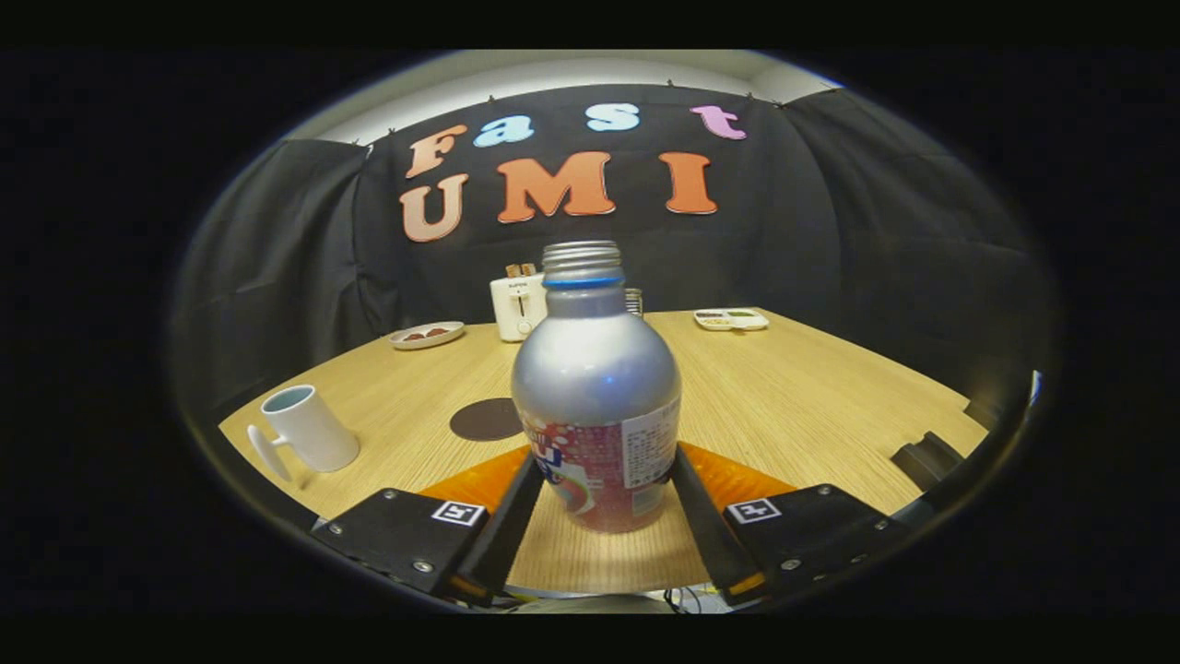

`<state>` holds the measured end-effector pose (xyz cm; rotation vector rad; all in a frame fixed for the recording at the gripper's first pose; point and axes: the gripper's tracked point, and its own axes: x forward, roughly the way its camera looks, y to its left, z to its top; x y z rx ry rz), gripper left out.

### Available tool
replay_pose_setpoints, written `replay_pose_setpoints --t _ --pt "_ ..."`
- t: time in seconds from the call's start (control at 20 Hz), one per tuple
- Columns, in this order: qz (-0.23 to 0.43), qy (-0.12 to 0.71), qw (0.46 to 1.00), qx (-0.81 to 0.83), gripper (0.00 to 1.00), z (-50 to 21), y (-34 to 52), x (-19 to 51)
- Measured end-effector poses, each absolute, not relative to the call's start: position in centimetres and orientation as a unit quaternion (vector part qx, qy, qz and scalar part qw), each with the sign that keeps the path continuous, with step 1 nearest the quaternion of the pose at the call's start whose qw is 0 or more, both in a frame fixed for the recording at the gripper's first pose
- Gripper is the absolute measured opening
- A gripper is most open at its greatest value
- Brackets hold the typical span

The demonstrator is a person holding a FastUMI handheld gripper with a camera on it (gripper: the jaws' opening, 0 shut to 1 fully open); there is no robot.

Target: Take the bottle from table, then pour the juice into the cup, finally place the bottle on the coaster

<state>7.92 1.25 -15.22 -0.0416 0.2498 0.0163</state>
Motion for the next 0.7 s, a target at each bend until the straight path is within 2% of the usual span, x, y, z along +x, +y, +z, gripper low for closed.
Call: replay_pose_setpoints --t 0.7 --pt "0.014 0.108 0.993 -0.04 0.78 -11.9 4.5 7.2"
